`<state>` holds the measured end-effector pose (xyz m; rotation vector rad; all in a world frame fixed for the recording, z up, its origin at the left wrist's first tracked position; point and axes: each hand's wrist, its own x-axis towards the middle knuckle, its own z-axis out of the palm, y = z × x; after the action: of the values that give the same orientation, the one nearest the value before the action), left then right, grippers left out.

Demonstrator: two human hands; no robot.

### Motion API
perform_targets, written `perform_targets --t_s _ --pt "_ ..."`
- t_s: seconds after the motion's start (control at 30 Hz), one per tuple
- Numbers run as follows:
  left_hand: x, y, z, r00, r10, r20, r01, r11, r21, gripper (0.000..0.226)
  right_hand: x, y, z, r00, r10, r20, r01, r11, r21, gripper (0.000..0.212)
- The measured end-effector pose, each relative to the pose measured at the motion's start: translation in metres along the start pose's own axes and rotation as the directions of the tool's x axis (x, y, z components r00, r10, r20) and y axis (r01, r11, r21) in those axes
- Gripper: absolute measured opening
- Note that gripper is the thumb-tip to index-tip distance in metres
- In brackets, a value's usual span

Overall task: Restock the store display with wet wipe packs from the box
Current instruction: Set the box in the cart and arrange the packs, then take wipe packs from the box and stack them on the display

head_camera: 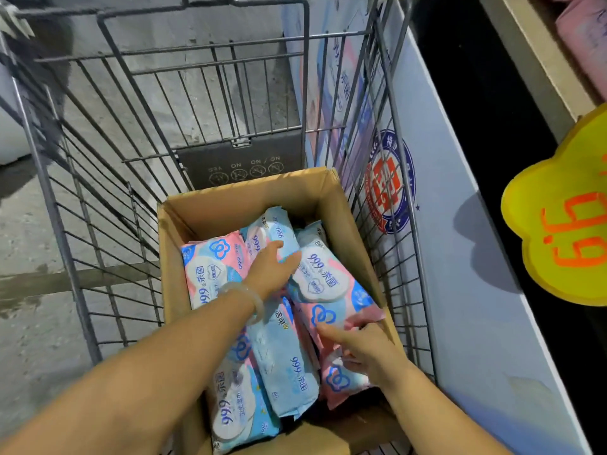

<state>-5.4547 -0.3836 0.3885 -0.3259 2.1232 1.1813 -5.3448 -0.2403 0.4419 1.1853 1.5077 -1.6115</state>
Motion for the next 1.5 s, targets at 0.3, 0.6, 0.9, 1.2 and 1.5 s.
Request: perform_targets --t_s 0.3,0.6,0.9,1.2,1.5 --pt "0.045 0.019 0.005 0.955 -0.108 0.276 0.002 0.933 0.359 0.057 0.035 0.006 0.013 0.992 0.121 0.032 -0.125 0.938 0.323 0.02" --pt "0.001 0.021 -0.03 0.966 -0.007 0.258 -0.011 0.997 0.071 0.104 0.005 0.016 0.011 0.993 -0.107 0.039 0.083 0.915 0.396 0.011" --pt "-0.099 0.031 -0.093 0.887 0.238 0.395 -0.116 0.944 -0.309 0.079 -0.083 -0.006 0.011 0.903 -0.388 0.185 0.354 0.915 0.192 0.018" --pt "-0.216 0.053 -0.116 0.808 0.512 0.292 -0.385 0.833 -0.396 0.06 -0.188 0.019 0.03 0.728 -0.685 -0.023 0.665 0.698 0.264 0.052" --pt "-0.335 0.089 -0.078 0.588 0.687 0.427 -0.547 0.727 -0.416 0.071 -0.31 0.082 -0.016 0.598 -0.771 -0.218 0.801 0.585 0.126 0.025"
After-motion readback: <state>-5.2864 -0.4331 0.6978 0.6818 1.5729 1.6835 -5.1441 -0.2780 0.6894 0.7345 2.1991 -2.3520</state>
